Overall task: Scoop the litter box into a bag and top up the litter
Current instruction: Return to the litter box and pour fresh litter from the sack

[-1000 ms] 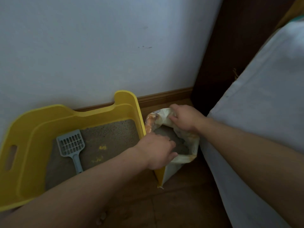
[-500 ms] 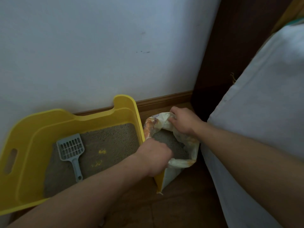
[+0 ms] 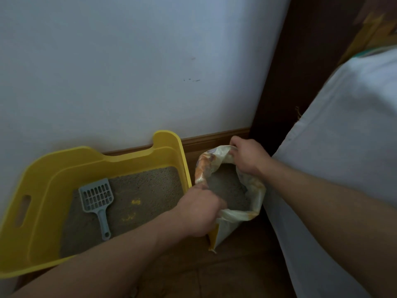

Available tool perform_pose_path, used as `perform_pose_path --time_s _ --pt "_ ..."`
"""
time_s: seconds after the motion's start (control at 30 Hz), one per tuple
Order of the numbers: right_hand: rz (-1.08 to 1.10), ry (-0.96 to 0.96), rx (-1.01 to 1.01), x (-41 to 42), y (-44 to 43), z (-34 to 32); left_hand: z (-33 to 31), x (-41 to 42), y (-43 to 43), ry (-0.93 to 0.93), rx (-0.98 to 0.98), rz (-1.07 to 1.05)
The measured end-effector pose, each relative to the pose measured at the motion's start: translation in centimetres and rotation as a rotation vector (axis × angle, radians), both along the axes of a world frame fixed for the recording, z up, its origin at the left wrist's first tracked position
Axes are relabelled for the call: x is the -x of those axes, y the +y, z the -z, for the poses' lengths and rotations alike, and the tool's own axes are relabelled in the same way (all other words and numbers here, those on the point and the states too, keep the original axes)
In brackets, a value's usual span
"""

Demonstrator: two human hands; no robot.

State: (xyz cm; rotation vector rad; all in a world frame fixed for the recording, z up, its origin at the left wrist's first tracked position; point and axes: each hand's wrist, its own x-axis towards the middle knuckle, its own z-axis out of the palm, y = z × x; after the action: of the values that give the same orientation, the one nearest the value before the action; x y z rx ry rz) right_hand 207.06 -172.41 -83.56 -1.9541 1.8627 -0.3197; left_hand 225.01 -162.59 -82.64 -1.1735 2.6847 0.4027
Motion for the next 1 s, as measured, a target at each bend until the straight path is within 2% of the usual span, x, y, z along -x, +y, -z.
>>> perform_pose_path --time_s 0.17,0.5,0.67,0.77,1.0 --pt "0.062 0.000 0.077 1.0 0.4 -3.4 -2.3 -0.2 0.2 0.180 0.058 -0.054" --pt "0.082 0.023 0.254 -0.1 0.8 -11.3 -7.7 -1.9 0.0 0.361 0.223 -0.062" --pt "0.094 0.022 0.360 -0.7 0.6 -15.8 -11.0 -3.2 -0.9 0.372 0.328 -0.085" --pt "0.144 -0.020 0.388 -0.9 0.7 -18.1 -13.0 -4.5 -1.5 0.398 0.327 -0.128" --pt "0.164 -0.020 0.303 -2.3 1.8 -19.9 -15.5 -8.5 -2.6 0.380 0.372 -0.166"
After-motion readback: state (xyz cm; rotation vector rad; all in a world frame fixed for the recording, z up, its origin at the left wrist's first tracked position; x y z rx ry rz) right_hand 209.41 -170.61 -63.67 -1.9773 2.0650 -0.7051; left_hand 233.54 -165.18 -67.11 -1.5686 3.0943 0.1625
